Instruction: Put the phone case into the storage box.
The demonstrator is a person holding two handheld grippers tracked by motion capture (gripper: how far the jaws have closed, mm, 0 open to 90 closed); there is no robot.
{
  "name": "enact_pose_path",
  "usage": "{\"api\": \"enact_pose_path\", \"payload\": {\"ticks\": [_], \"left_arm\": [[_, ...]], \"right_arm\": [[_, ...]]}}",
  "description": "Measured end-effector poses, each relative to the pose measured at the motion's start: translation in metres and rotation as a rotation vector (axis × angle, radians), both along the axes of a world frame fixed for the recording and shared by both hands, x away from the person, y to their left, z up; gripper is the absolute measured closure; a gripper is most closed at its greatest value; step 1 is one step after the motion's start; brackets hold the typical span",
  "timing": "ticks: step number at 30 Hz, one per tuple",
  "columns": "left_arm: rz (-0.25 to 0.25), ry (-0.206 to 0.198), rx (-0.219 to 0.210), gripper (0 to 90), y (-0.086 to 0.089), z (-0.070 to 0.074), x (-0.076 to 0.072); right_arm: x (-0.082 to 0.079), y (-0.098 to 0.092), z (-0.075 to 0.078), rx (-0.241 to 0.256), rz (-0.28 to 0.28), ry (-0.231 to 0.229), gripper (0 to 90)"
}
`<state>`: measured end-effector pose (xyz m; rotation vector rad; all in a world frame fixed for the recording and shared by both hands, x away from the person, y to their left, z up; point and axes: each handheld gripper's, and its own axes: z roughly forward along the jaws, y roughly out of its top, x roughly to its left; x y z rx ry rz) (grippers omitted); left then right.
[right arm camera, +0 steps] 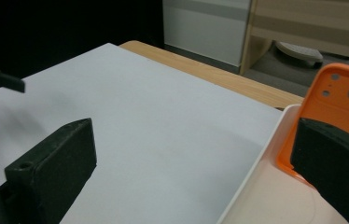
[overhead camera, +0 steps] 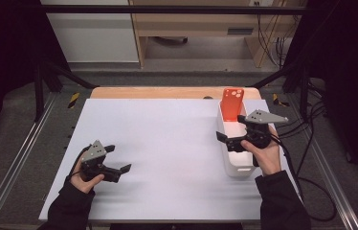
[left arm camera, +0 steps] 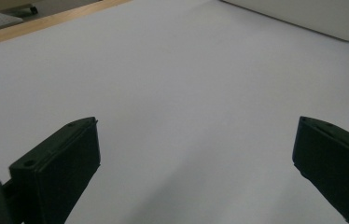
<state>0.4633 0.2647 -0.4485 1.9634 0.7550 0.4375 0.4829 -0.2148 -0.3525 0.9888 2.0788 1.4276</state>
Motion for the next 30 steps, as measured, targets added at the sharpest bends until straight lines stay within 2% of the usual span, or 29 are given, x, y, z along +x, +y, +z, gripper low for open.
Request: {"api": "enact_pose_path", "payload": {"ticks": [7, 11, 15, 18, 22, 30], "left_arm": [[-0.008, -0.013, -0.005, 0.1, 0.000, 0.001, -0.002], [-0.016, -0.017, -0.018, 0.1, 0.000, 0.002, -0.002], [-0.021, -0.019, -0.027, 0.1, 0.000, 0.003, -0.003], [-0.023, -0.024, -0.032, 0.1, 0.000, 0.004, -0.003], [-0.027, -0.025, -0.035, 0.1, -0.001, 0.004, -0.004], [-0.037, -0.036, -0.046, 0.1, -0.002, 0.006, -0.004]], "right_arm": [[-0.022, -0.012, -0.020, 0.013, 0.048, -0.026, 0.4], [-0.034, -0.023, -0.031, 0.043, 0.068, -0.036, 0.4], [-0.046, -0.034, -0.043, 0.043, 0.084, -0.042, 0.4], [-0.052, -0.041, -0.051, 0.021, 0.069, -0.038, 0.4], [-0.055, -0.048, -0.061, 0.028, 0.046, -0.047, 0.6], [-0.057, -0.051, -0.073, 0.007, 0.060, -0.039, 0.4]]}}
